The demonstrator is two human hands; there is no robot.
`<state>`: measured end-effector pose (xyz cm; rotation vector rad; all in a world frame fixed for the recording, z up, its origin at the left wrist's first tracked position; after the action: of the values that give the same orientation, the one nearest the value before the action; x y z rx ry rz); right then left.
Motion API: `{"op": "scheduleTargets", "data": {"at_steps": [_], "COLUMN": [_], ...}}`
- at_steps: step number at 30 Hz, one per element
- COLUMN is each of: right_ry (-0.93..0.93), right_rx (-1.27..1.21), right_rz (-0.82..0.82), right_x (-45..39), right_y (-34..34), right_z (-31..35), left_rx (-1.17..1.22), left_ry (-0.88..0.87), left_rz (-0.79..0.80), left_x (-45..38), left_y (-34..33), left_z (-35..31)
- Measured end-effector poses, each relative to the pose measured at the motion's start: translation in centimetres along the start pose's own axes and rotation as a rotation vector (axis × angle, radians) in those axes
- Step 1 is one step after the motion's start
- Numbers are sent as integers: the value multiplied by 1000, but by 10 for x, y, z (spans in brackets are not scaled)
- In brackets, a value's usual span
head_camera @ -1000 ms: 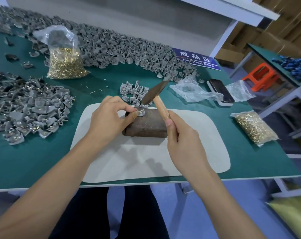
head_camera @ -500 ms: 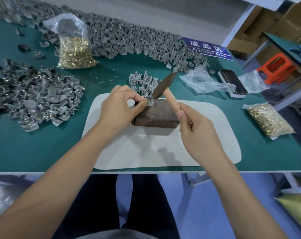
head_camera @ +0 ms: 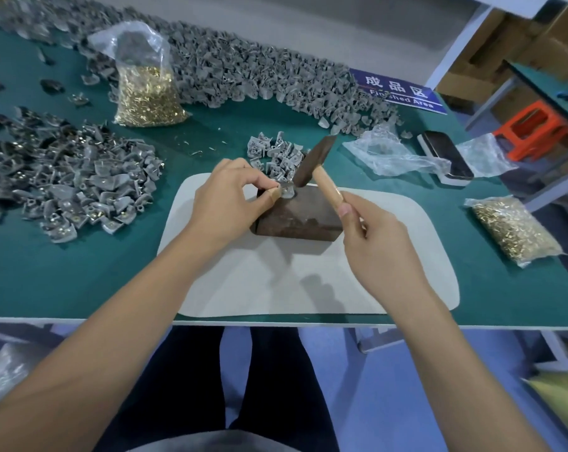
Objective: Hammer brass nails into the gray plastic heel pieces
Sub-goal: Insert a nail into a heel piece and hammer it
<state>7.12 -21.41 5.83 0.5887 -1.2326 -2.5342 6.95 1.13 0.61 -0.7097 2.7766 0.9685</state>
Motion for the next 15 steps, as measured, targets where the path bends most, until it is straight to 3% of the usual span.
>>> {"op": "scheduleTargets", "data": {"at_steps": [4, 8, 12, 15], "right_ry": [-98, -247, -204, -223], "right_rx": [172, 187, 135, 260], "right_rz": [-123, -14, 76, 120], "right_x": [-11, -20, -13, -12], "right_y": [-2, -6, -11, -10], "right_z": [-9, -34, -35, -39], "left_rx": [16, 70, 96, 111], "left_ry": [-29, -27, -50, -108], "left_rz": [12, 27, 30, -41], "left_x": [0, 2, 3, 7], "left_y": [-1, -3, -3, 0], "left_z": [2, 2, 0, -9]}}
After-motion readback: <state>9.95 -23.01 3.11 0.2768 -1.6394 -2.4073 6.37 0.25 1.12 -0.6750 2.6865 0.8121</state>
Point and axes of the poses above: each hand's wrist, its own x-axis away from the middle knuckle, its own y-axis out of the back of the hand, z = x × y, the point moved 3 cm from there along -x, towards the middle knuckle, and after that the axes turned 8 degrees about y, right-handed, at the moved point
